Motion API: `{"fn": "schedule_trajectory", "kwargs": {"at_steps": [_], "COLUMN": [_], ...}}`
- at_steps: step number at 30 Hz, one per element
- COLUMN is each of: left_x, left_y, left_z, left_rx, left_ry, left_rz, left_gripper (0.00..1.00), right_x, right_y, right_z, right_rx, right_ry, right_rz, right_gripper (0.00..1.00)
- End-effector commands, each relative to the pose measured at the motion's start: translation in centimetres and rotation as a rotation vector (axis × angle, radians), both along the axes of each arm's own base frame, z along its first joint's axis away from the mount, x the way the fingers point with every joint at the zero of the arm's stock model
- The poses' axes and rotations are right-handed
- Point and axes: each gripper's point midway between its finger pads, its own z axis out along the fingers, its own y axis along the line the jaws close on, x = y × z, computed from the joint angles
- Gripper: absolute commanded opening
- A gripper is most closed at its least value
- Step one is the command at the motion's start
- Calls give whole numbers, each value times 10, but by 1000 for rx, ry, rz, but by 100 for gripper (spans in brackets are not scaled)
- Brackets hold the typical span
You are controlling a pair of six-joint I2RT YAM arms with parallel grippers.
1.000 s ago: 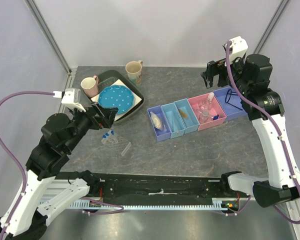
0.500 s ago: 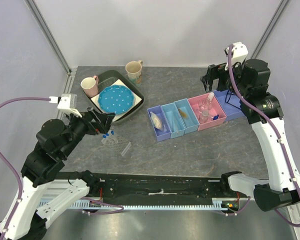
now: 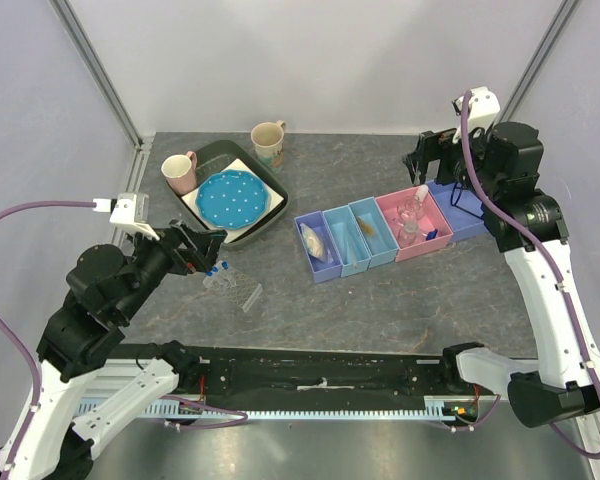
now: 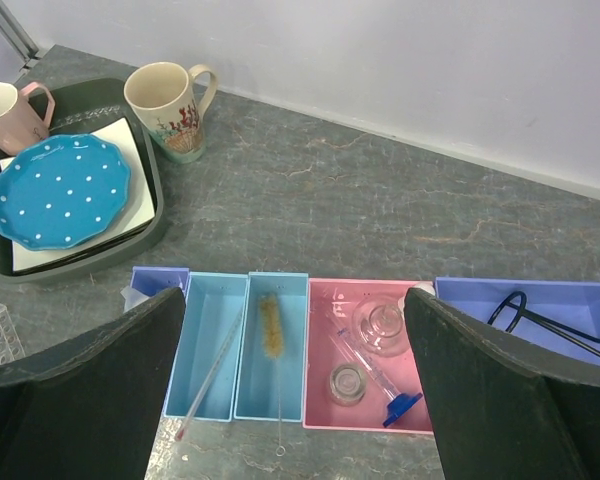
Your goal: Organize the chemistry lab equipment
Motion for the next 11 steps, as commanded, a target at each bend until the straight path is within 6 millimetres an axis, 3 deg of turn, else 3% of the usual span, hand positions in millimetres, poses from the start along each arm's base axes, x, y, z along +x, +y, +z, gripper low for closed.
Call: {"fn": "schedule_trajectory", "kwargs": {"at_steps": [1,11], "left_x": [-3,-3], "left_y": [3,4], "left_z": [3,2], "left_rx": [14,22], "left_ry": [-18,-18], "left_rz": [-3,1], "left_gripper": [99,99], "right_x": [-4,0], "right_y": [-2,-10], "right_z": [14,12], "right_rx": [24,3], "right_ry": [-53,-54], "right_rz": [-9,-29], "right_gripper": [98,98]}}
